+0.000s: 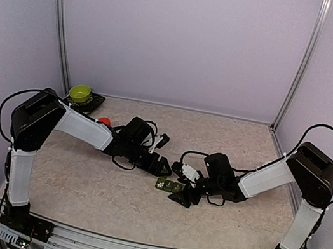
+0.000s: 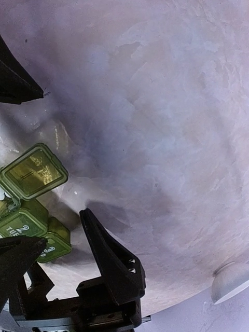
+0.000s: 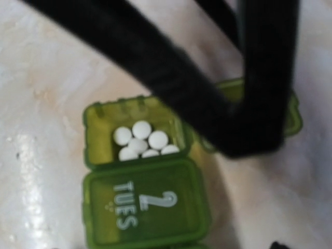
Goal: Sort the pills into containers
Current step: Hold the pill container at the center of the board.
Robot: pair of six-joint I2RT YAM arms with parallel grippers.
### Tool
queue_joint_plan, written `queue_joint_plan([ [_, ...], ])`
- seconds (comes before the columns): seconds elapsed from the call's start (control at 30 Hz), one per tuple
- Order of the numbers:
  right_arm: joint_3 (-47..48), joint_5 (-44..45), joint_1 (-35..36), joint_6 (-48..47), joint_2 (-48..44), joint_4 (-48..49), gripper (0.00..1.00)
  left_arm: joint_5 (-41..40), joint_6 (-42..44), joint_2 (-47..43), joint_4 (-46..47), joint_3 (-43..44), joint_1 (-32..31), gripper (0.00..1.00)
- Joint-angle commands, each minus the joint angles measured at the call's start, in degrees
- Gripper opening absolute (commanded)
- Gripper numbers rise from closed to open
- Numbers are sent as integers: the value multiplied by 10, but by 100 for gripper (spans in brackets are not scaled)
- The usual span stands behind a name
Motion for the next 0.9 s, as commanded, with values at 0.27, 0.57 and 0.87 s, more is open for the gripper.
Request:
queue_joint_plan([
  [0.27, 10, -36, 7, -34, 44, 23, 63, 58, -4, 20, 50, 2, 14, 84],
  [0.57, 7, -45, 7, -35, 38, 19, 45, 107, 5, 24, 73, -2, 17, 81],
  [0.87, 9, -42, 7, -36, 37, 12, 40, 111, 3, 26, 68, -13, 19, 81],
])
